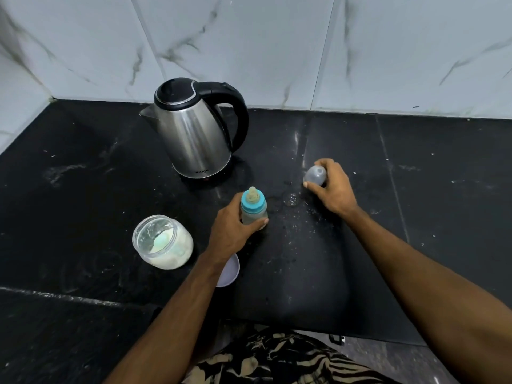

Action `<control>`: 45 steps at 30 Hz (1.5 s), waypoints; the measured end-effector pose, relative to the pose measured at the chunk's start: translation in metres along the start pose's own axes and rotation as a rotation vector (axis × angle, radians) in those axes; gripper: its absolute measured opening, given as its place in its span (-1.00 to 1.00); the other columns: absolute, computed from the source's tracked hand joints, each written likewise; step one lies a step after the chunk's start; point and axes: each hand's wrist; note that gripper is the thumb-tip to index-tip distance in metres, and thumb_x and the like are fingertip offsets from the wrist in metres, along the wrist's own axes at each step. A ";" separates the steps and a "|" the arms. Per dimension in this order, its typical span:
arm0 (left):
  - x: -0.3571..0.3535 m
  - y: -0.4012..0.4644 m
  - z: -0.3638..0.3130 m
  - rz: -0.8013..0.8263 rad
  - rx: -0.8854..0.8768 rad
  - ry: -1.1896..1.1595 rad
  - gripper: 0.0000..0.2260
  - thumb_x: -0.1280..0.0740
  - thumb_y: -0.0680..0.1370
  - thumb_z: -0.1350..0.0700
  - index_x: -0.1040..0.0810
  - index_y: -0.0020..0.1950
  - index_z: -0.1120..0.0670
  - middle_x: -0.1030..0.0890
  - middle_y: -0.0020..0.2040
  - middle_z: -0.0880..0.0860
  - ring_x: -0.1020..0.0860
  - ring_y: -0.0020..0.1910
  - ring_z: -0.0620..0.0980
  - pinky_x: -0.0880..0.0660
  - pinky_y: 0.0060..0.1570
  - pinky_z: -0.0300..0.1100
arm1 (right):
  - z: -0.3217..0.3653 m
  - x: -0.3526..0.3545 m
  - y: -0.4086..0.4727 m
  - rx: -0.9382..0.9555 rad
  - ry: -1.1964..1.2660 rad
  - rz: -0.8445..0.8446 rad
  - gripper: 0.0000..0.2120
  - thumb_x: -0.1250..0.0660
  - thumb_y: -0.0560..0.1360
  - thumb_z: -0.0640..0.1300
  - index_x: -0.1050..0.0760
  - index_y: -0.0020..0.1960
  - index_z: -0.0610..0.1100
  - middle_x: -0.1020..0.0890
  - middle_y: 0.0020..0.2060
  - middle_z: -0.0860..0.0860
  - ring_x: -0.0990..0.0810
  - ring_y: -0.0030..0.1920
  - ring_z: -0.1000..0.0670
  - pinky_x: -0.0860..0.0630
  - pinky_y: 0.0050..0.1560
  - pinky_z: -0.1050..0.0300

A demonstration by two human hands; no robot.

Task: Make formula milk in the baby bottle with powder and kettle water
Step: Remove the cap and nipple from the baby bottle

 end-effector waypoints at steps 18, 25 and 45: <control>0.001 -0.005 -0.006 -0.014 0.028 -0.031 -0.47 -0.49 0.37 -0.13 -0.44 0.30 -0.23 -0.62 0.03 -0.29 -0.61 0.05 -0.28 -0.59 0.06 -0.20 | 0.123 -0.035 -0.067 0.326 0.108 0.180 -0.36 -0.49 0.43 0.14 -0.42 0.38 -0.14 -0.54 0.27 -0.02 -0.51 0.24 0.02 -0.47 0.28 0.06; 0.002 -0.001 -0.004 -0.009 0.003 -0.042 -0.47 -0.57 0.39 0.15 -0.50 0.32 -0.02 -0.61 0.03 -0.25 -0.60 0.05 -0.32 -0.52 0.04 -0.42 | 0.124 -0.049 -0.071 0.249 0.317 0.151 -0.38 -0.59 0.37 -0.16 -0.38 0.33 -0.13 -0.64 0.09 -0.01 -0.62 0.10 0.06 -0.56 0.16 0.15; 0.007 0.000 -0.006 0.051 0.017 -0.077 -0.46 -0.55 0.42 0.08 -0.47 0.35 -0.05 -0.59 0.11 -0.22 -0.56 0.07 -0.37 -0.52 0.06 -0.41 | 0.130 -0.043 -0.069 0.231 0.179 0.081 -0.36 -0.64 0.29 -0.07 -0.41 0.25 -0.09 -0.59 0.01 0.01 -0.58 0.03 0.02 -0.57 0.09 -0.01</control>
Point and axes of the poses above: each hand's wrist, its own y-axis towards the middle knuckle, its own x-axis out of the back of the hand, z = x × y
